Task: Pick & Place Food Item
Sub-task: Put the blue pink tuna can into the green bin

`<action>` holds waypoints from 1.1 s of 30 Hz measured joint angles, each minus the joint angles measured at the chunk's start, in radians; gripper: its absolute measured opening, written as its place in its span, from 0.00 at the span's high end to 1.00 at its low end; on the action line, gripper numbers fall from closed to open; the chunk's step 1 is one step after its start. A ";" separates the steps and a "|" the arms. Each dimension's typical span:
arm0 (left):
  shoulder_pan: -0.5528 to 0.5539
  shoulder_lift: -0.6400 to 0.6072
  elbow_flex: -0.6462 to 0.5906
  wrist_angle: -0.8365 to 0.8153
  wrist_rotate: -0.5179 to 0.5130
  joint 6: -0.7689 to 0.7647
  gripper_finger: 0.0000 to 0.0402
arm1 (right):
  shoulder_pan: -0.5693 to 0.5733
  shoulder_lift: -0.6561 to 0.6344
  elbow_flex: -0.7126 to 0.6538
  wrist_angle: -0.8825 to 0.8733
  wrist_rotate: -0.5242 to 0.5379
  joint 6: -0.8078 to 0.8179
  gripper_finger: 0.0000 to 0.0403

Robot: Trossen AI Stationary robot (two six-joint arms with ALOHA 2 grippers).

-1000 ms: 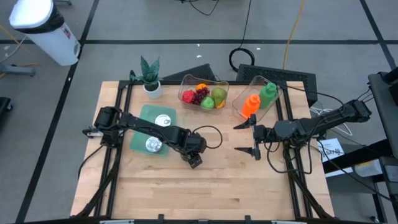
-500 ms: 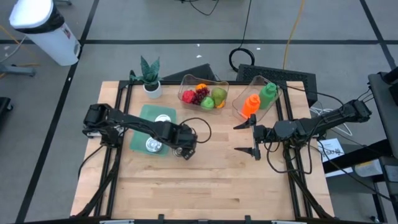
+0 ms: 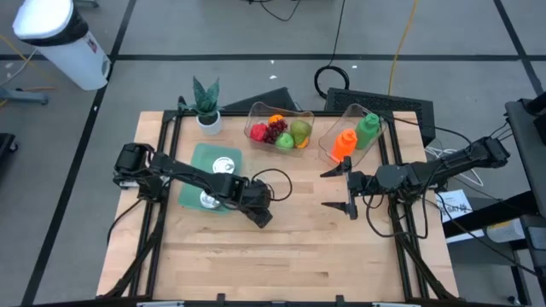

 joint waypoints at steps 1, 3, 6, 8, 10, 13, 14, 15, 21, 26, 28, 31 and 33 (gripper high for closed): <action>0.000 0.002 0.000 0.031 0.007 0.008 0.20 | 0.000 0.000 0.000 0.000 0.000 0.000 0.02; 0.000 0.005 -0.002 0.095 0.033 0.031 0.20 | 0.000 0.000 0.000 0.000 0.000 0.000 0.02; -0.001 0.008 -0.003 0.140 0.046 0.082 0.20 | 0.000 0.000 0.000 -0.001 0.000 0.000 0.02; 0.006 -0.002 -0.003 0.116 0.045 0.083 0.20 | 0.000 0.000 0.000 -0.003 0.000 0.000 0.02; 0.018 -0.027 -0.003 0.071 0.037 0.061 0.20 | 0.000 0.000 0.000 -0.004 0.000 0.000 0.02; 0.022 -0.070 0.000 0.008 -0.017 0.048 0.20 | 0.000 0.000 0.000 -0.005 0.000 0.000 0.02; 0.020 -0.084 0.000 -0.020 -0.042 0.044 0.20 | 0.000 0.000 0.000 -0.004 0.000 0.000 0.02; 0.016 -0.096 0.000 -0.047 -0.074 0.039 0.20 | 0.000 0.000 0.000 -0.004 0.000 0.000 0.02; -0.001 -0.099 -0.020 -0.101 -0.125 -0.014 0.20 | 0.000 0.000 0.000 -0.004 0.000 0.000 0.02; 0.012 -0.058 -0.081 0.031 -0.088 0.014 0.20 | 0.000 0.000 0.000 -0.004 0.000 0.000 0.02; 0.022 -0.039 -0.100 0.047 -0.083 0.012 0.20 | 0.000 0.000 0.000 -0.001 0.000 0.000 0.02; 0.037 -0.033 -0.122 0.093 -0.040 0.009 0.20 | 0.000 0.000 0.000 0.001 0.000 0.000 0.02; 0.043 -0.031 -0.139 0.151 -0.002 0.011 0.20 | 0.000 0.000 0.000 0.004 0.000 0.000 0.02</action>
